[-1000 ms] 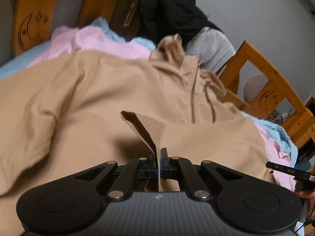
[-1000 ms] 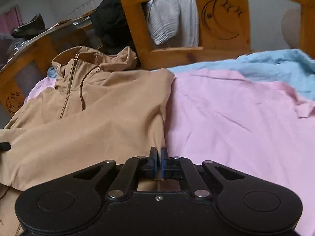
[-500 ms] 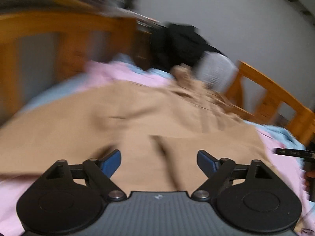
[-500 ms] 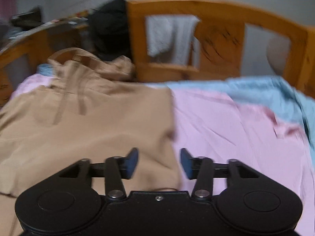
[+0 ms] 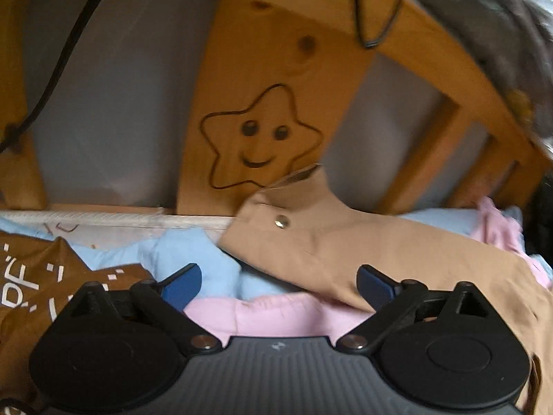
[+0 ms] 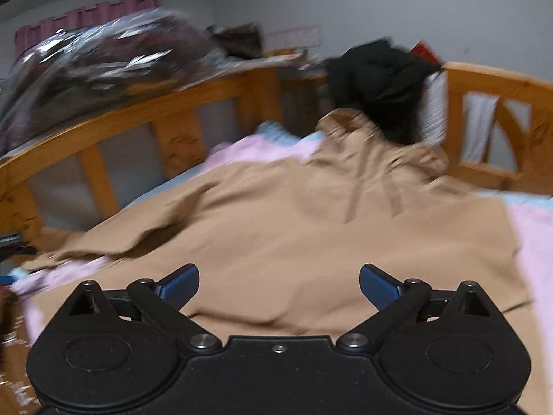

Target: Fold large clothes

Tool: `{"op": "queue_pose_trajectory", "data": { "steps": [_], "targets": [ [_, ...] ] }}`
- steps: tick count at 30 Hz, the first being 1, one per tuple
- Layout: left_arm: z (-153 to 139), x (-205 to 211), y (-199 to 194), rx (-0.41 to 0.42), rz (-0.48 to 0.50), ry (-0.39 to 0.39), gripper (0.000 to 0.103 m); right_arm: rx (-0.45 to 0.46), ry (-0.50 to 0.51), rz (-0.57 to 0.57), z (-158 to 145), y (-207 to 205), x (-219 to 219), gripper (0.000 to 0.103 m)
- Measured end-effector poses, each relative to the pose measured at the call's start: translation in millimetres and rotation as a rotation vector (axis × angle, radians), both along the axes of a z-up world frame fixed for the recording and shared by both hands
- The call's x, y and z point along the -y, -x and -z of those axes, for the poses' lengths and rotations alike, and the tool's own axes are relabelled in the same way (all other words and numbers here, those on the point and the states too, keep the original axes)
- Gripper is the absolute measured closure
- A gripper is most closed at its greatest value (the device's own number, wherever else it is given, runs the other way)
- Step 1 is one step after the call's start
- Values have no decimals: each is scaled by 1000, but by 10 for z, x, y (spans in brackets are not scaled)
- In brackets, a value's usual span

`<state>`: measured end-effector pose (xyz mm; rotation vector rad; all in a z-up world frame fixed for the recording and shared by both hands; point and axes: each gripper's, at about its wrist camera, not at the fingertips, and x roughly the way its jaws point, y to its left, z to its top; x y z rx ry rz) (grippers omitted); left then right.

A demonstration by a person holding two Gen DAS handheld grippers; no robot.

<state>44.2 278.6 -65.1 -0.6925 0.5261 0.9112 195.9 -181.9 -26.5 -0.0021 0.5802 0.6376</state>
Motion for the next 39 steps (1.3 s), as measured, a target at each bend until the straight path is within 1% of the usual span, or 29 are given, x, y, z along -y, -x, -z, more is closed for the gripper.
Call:
{"op": "queue_pose_trajectory", "data": {
  "steps": [2,5,7,9,11,13,14,15,17,18,20,21,22,23,25,26,30,32,36,39],
  "targets": [
    [-18,-35,-39,-1,-27,-27,5,-26,-6,-15,45,75,-127,4],
    [11,-25,-177,-60,-88,-66,3,-53,-4,-40,81,115,-250,4],
    [33,3,-258,-81,-110,-93,1,-58,1,-45,82,130,-310,4],
    [36,17,-308,-89,-86,-104,1,-67,-2,-48,90,134,-340,4],
    [37,-29,-158,-62,-60,-101,8,-79,-5,-53,101,110,-352,4],
    [53,-89,-30,8,-56,-69,17,-92,-10,-55,122,86,-373,4],
    [65,-123,17,27,-63,-54,21,-103,-15,-56,142,69,-395,4],
    [78,-159,44,36,-74,-39,27,-112,-20,-56,158,52,-418,4],
    [90,-226,49,43,-82,-12,30,-125,-32,-56,189,27,-471,4],
    [89,-245,34,38,-89,-9,33,-132,-38,-58,199,16,-504,4],
    [89,-243,-4,11,-101,-7,44,-133,-49,-67,201,15,-572,4],
    [99,-238,-26,-2,-112,-9,54,-129,-52,-75,192,20,-597,4],
    [100,-221,-33,-9,-119,-12,72,-121,-52,-84,184,32,-624,4],
    [90,-199,-31,-12,-124,-14,78,-107,-49,-93,168,48,-643,4],
    [50,-142,-8,0,-121,-36,88,-90,-44,-107,142,70,-660,4],
    [15,-101,6,8,-113,-53,89,-84,-45,-113,132,76,-662,4],
    [-170,82,33,37,-59,-116,98,-75,-43,-111,116,46,-631,4],
    [-332,267,69,74,-2,-176,99,-83,-64,-98,92,3,-587,4],
    [-684,721,80,166,163,-333,99,-104,-104,-81,39,-76,-491,4],
    [-964,1049,-20,257,329,-459,100,-110,-129,-85,-26,-143,-438,4]
  ]
}}
